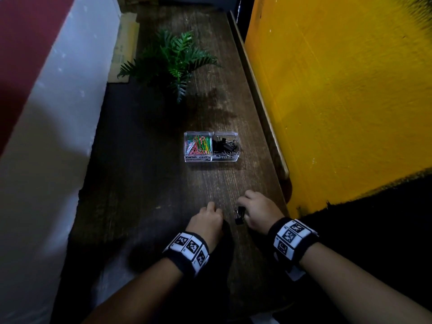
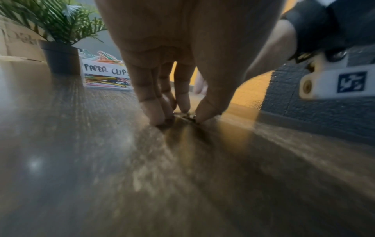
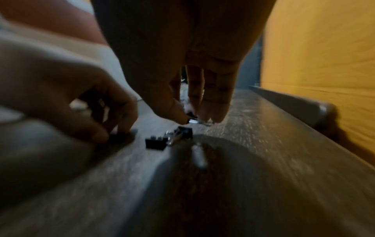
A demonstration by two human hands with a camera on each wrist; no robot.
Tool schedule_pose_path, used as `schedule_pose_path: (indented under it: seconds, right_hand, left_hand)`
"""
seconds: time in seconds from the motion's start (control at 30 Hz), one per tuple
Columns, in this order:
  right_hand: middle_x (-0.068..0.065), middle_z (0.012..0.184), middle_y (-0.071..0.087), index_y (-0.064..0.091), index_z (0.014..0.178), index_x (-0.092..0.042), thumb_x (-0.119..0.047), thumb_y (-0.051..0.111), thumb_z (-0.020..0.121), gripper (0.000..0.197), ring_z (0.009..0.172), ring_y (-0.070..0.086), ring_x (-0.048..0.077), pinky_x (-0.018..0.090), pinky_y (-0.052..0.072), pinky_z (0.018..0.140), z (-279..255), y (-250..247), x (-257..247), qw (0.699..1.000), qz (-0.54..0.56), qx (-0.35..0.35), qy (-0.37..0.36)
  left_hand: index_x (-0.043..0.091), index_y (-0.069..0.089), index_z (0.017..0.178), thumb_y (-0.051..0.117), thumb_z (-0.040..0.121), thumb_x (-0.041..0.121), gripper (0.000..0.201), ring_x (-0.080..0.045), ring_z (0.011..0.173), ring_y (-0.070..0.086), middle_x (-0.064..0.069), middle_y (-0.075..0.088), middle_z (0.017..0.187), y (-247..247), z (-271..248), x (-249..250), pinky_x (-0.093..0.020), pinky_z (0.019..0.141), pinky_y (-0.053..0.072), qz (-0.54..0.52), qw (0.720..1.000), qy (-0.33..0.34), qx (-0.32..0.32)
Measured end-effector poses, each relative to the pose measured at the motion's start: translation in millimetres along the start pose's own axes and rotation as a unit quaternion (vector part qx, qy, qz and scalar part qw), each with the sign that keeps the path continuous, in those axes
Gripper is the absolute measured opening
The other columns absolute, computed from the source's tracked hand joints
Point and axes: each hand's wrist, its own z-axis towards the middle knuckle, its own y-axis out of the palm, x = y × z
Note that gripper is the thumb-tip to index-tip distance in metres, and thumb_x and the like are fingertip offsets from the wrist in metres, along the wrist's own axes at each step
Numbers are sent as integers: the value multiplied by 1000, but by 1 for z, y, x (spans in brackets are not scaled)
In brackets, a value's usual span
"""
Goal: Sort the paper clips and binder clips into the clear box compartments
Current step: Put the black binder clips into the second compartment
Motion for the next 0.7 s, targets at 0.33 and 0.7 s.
schedule_pose_path:
  seconds: [0.33,0.7]
  right_hand:
    - [9,115,49,57,117,-11,-15,53,90,28,105,54,28,36,45,91,12,-1,-8,995,-33,-93,6]
    - [-6,91,53,63,92,-19,-21,67,82,12,79,54,9,21,47,66,32,-33,3,987,121,78,73]
  left_hand:
    - [4,55,112,56,91,14,23,-29,98,55,-12,36,126,-3,7,1,-39,86,49,-24,998,-31,-40]
    - [8,59,104,67,81,27,31,-34,99,59,-10,42,118,-61,45,-10,-41,89,49,-64,996,-55,39]
